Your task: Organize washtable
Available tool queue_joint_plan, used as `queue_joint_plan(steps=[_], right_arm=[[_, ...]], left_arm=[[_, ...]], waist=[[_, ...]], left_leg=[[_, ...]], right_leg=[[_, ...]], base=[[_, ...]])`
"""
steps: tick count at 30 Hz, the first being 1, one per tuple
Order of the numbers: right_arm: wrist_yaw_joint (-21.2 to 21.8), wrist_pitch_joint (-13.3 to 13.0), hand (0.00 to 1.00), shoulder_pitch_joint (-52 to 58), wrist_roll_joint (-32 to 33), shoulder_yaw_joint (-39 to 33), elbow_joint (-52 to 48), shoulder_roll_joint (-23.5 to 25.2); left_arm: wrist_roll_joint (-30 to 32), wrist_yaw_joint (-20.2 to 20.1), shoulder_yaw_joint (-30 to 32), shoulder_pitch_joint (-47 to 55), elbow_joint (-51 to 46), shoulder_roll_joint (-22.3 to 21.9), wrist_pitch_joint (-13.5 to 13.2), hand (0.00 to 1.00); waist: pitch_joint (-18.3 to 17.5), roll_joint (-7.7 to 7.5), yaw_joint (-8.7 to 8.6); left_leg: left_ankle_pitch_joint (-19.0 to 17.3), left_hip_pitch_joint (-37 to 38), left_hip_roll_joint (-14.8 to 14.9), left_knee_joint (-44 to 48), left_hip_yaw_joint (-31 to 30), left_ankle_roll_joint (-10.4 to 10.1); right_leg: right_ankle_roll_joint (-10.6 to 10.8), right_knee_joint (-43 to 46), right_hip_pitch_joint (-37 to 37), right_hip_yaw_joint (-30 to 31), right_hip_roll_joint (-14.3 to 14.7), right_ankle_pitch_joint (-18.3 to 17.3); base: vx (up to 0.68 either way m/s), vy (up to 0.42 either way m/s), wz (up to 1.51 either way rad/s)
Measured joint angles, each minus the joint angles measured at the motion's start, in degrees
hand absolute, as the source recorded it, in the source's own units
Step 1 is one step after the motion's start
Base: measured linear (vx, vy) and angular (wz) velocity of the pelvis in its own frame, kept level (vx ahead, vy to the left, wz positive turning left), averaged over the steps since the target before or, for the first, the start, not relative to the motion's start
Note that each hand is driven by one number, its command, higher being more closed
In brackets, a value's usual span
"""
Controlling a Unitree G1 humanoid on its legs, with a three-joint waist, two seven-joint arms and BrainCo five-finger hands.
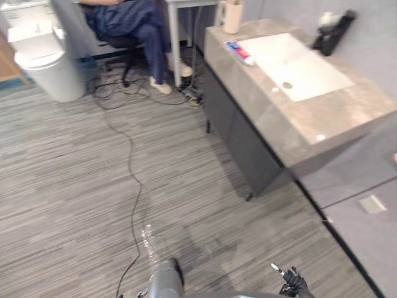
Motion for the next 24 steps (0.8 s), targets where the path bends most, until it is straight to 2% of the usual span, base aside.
queue_joint_plan(steps=[1, 2, 3, 4, 5, 6, 7, 8, 9, 10, 12, 13, 14, 15, 16, 17, 18, 19, 20, 21, 23, 24], right_arm=[[0.01, 0.14, 0.00, 0.48, -0.34, -0.66, 0.04, 0.19], [0.17, 0.69, 0.00, 1.93, -0.82, -1.54, -0.01, 0.24], [0.25, 0.97, 0.00, 2.80, -1.15, -2.00, -0.07, 0.00], [0.23, 0.83, 0.00, 3.36, -1.56, -3.45, -0.36, -0.09], [0.56, 0.87, 0.00, 3.24, -1.34, -4.52, -0.29, 0.14], [0.66, 0.74, 0.00, 3.25, -1.32, -4.49, -0.15, 0.42], [1.14, 0.23, 0.00, 3.23, -0.37, -4.45, -0.14, 1.22], [1.20, -0.19, 0.00, 3.52, 0.42, -4.12, -0.75, 2.15], [1.18, -0.26, 0.00, 3.89, 0.55, -3.26, -0.83, 2.33], [1.34, -0.04, 0.00, 4.94, 0.97, -2.06, -0.80, 2.61], [1.33, 0.27, 0.00, 7.41, 1.05, -1.23, -0.81, 2.72], [1.33, 0.49, 0.00, 8.96, 1.52, -0.95, -0.86, 2.70], [1.47, 1.25, 0.00, 10.41, 2.08, 0.02, -2.37, 2.39], [1.60, 1.18, 0.00, 10.65, 2.08, 0.07, -3.18, 2.32], [1.62, 1.17, 0.00, 10.71, 2.09, 0.05, -4.25, 1.49], [1.73, 1.23, 0.00, 10.39, 2.06, 0.16, -4.82, 1.28], [1.67, 1.18, 0.00, 9.03, 2.01, 2.10, -5.10, 0.04], [1.67, 1.20, 0.00, 8.10, 1.96, 2.45, -4.64, -0.06], [1.68, 1.22, 0.00, 6.30, 1.94, 2.84, -4.14, 0.48], [1.62, 1.13, 0.00, 4.24, 1.71, 3.57, -4.08, 0.93], [1.58, 1.17, 0.00, 2.50, 1.21, 3.45, -3.99, 1.76], [1.59, 1.12, 0.00, 1.25, -0.32, 3.29, -3.98, 2.85]], left_arm=[[0.23, 0.00, -0.04, 0.00, -0.01, -0.20, -0.31, 0.00], [0.78, 0.02, -0.13, -0.03, 0.28, -0.63, -0.43, 0.00], [1.38, 0.05, -0.32, 0.08, 0.72, -0.77, -0.43, 0.00], [2.22, 0.06, -1.33, 0.32, 1.54, -1.13, -0.47, 0.00], [2.96, 0.17, -1.99, 0.56, 1.99, -0.32, -0.30, 0.00], [3.21, 0.20, -1.99, 0.79, 2.00, 0.10, -0.27, 0.00], [4.13, 0.15, -1.92, 0.84, 2.00, 0.80, -0.22, 0.00], [4.79, -0.08, -1.97, 0.38, 1.98, 1.09, -0.19, 0.00], [5.04, -0.22, -2.24, 0.10, 1.98, 1.04, -0.20, 0.00], [5.87, -0.60, -2.26, 0.00, 1.94, 1.42, -0.20, 0.00], [7.37, -0.93, -2.09, -0.40, 1.82, 1.49, -0.07, 0.00], [8.30, -1.34, -1.25, -0.23, 1.84, 1.15, 0.26, 0.00], [9.07, -1.49, 0.02, 0.62, 2.32, -0.05, 0.63, 0.00], [9.41, -1.56, 0.99, 1.27, 2.44, -0.22, 0.60, 0.00], [9.40, -1.47, 2.45, 0.03, 2.94, -1.06, 1.17, 0.00], [9.39, -1.46, 2.81, 0.48, 2.77, -1.58, 1.41, 0.00], [9.38, -1.46, 3.79, 0.58, 2.24, -2.74, 1.92, 0.00], [9.38, -1.53, 4.05, 0.74, 2.43, -2.71, 2.22, 0.00], [9.34, -1.46, 4.63, 1.26, 2.19, -2.72, 2.11, 0.00], [9.25, -1.32, 4.65, 1.38, 1.77, -3.25, 1.95, 0.00], [9.19, -1.28, 4.62, 1.34, 1.68, -3.23, 1.78, 0.00], [9.30, -1.40, 4.39, 1.41, 1.69, -3.13, 1.73, 0.00]], waist=[[-0.18, 0.28, -0.10], [-0.02, 0.30, -0.73], [0.11, 0.71, -1.21], [0.24, 2.00, -1.65], [0.34, 2.44, -1.92], [0.58, 2.66, -2.00], [0.67, 1.70, -2.75], [0.61, 0.95, -4.03], [0.70, 0.18, -4.54], [0.70, -0.94, -5.45], [0.48, -1.17, -6.08], [-0.72, -0.57, -6.70], [-2.64, 1.05, -7.77], [-3.02, 0.97, -8.44], [-2.82, 2.62, -9.31], [-2.56, 3.23, -8.21], [-2.21, 4.30, -5.84], [-2.17, 3.96, -5.48], [-2.22, 2.98, -4.73], [-1.99, 2.24, -3.88], [-1.49, 1.76, -2.86], [-1.57, 1.40, -2.32]], left_leg=[[-0.93, 0.00, -1.95, 0.29, -0.95, 0.84], [-2.07, 1.93, -6.78, -0.40, -2.83, 2.74], [-2.33, 3.92, -8.44, -1.10, -3.85, 3.22], [-2.62, 6.39, -9.78, -2.22, -5.87, 3.74], [-2.42, 9.93, -11.60, -4.87, -8.57, 4.43], [-1.95, 11.79, -12.21, -6.72, -9.19, 5.22], [-1.65, 14.97, -13.44, -10.18, -10.90, 5.76], [-1.66, 17.73, -14.01, -13.15, -11.10, 5.75], [-1.66, 18.96, -14.49, -14.37, -11.28, 5.75], [-1.77, 21.61, -15.49, -16.21, -11.87, 5.82], [-3.34, 25.75, -16.85, -17.31, -13.36, 6.58], [-5.13, 27.72, -17.54, -17.32, -15.14, 6.48], [-8.10, 28.74, -17.01, -14.72, -15.98, -0.04], [-7.28, 26.91, -17.86, -8.05, -16.20, -2.05], [-3.89, 20.52, -16.66, 9.82, -13.49, -6.15], [0.31, 16.87, -14.35, 17.88, -11.95, -7.37], [-0.68, 10.95, -8.25, 32.35, -7.41, -4.35], [-1.45, 9.28, -5.89, 34.60, -7.09, -3.06], [-2.54, 6.35, -1.83, 34.42, -6.91, -1.53], [-3.13, 3.42, 1.83, 28.37, -8.94, -1.13], [-3.24, 1.90, 3.13, 21.34, -10.22, -1.51], [-1.12, 1.90, 3.23, 5.37, -12.12, -4.50]], right_leg=[[0.01, 1.90, 0.59, 0.04, -1.85, 0.56], [-4.68, 8.49, 1.88, 1.54, -6.23, 1.97], [-10.42, 12.57, 1.21, 4.85, -7.54, 3.22], [-11.80, 20.41, -1.38, 15.51, -5.71, 2.09], [-7.10, 31.43, -6.43, 26.55, 0.20, -6.31], [-6.01, 35.83, -9.11, 29.08, 3.26, -9.79], [-5.50, 41.35, -14.41, 30.81, 9.09, -15.48], [-5.86, 41.98, -19.41, 29.55, 14.15, -18.82], [-6.60, 40.94, -21.37, 27.99, 15.66, -19.68], [-6.99, 36.18, -24.10, 24.43, 17.75, -19.91], [-7.47, 25.60, -25.77, 21.76, 20.94, -19.26], [-9.43, 20.35, -26.07, 21.00, 22.76, -18.00], [-13.80, 15.81, -24.86, 19.12, 25.22, -15.80], [-15.72, 13.13, -23.37, 18.93, 25.49, -13.62], [-16.91, 12.48, -20.83, 21.12, 27.13, -11.57], [-16.23, 11.15, -18.79, 22.63, 27.58, -12.31], [-15.27, 9.63, -14.09, 25.72, 28.68, -13.70], [-14.90, 8.45, -12.12, 26.71, 28.69, -13.90], [-13.27, 5.54, -8.46, 29.56, 28.53, -13.73], [-11.79, 2.86, -4.69, 33.13, 27.65, -13.83], [-10.77, 1.78, -2.63, 36.00, 26.39, -14.38], [-7.51, 1.48, -1.41, 39.58, 23.99, -16.29]], base=[[0.11, 0.611, 1.74], [0.09, 0.296, 1.54], [0.23, 0.438, 1.75], [0.25, 0.256, 1.36], [0.30, 0.310, 1.13], [0.33, 0.297, 0.90], [0.34, 0.232, 0.79], [0.34, 0.198, 0.80], [0.31, 0.106, 0.93], [0.28, 0.079, 1.00], [0.50, 0.132, 0.94], [0.74, 0.202, 0.85], [0.69, 0.195, 0.90], [0.72, 0.207, 0.82], [0.58, 0.217, 0.41], [0.80, 0.325, -0.33], [0.54, 0.245, -0.80], [0.74, 0.256, -1.09], [0.69, 0.258, -1.09], [0.81, 0.330, -1.13], [0.55, 0.368, -1.01], [0.49, 0.453, -1.04]])
